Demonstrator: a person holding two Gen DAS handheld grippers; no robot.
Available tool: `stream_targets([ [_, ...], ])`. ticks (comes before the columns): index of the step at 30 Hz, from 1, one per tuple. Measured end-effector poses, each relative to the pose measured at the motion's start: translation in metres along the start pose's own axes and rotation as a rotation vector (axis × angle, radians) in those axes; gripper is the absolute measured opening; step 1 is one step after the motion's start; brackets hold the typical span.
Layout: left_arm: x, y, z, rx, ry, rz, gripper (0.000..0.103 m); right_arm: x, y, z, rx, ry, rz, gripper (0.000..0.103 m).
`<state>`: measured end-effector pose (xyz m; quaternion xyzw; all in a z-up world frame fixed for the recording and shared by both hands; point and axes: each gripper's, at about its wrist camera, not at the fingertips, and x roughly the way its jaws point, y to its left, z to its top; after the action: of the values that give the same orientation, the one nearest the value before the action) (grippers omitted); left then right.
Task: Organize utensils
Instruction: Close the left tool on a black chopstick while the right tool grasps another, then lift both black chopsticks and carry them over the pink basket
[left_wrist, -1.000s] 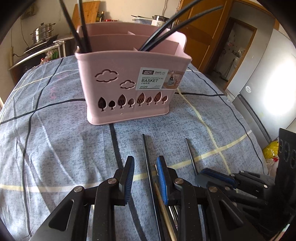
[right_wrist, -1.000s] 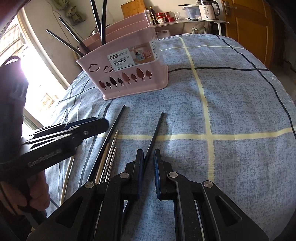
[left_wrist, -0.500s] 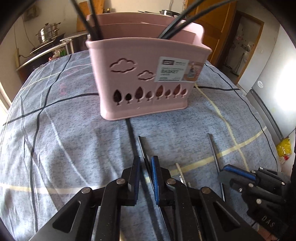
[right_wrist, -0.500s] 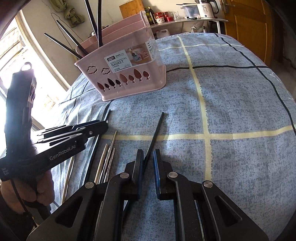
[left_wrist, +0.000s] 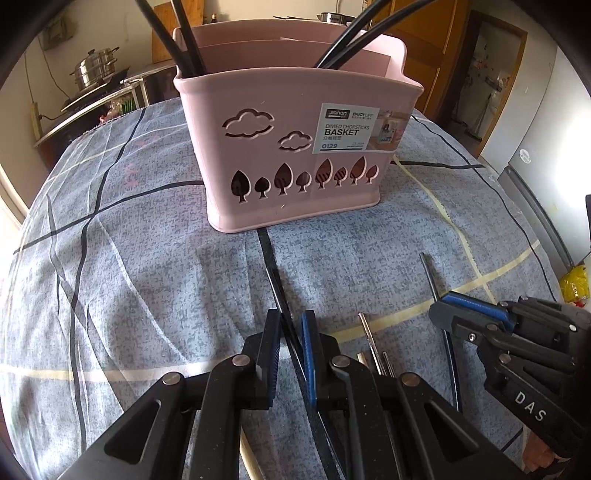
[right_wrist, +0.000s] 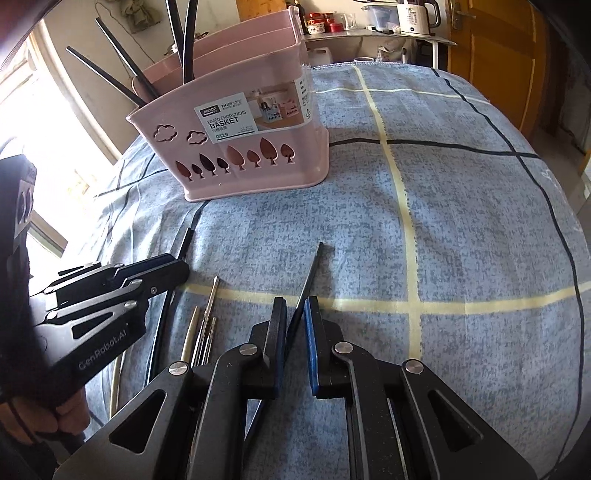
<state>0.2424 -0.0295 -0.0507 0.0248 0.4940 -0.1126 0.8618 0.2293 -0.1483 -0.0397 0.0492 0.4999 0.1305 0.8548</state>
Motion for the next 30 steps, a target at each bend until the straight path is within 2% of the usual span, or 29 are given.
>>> stream_targets([
  [5,-0.002,0.01,0.004,-0.061,0.006,-0.044,0.006,0.0,0.001,0.003,-0.005,0.009,0.014,0.007],
  [10,-0.023,0.019,0.009,-0.101,-0.047,-0.078,0.005,-0.016,-0.001,0.007,0.001,-0.041,0.04,0.007],
  [17,-0.072,0.022,0.03,-0.1,-0.149,-0.115,0.004,-0.059,0.0,0.024,-0.002,-0.155,0.064,0.005],
  [30,-0.151,0.02,0.063,-0.058,-0.324,-0.114,0.004,-0.134,0.007,0.052,-0.028,-0.37,0.078,0.005],
])
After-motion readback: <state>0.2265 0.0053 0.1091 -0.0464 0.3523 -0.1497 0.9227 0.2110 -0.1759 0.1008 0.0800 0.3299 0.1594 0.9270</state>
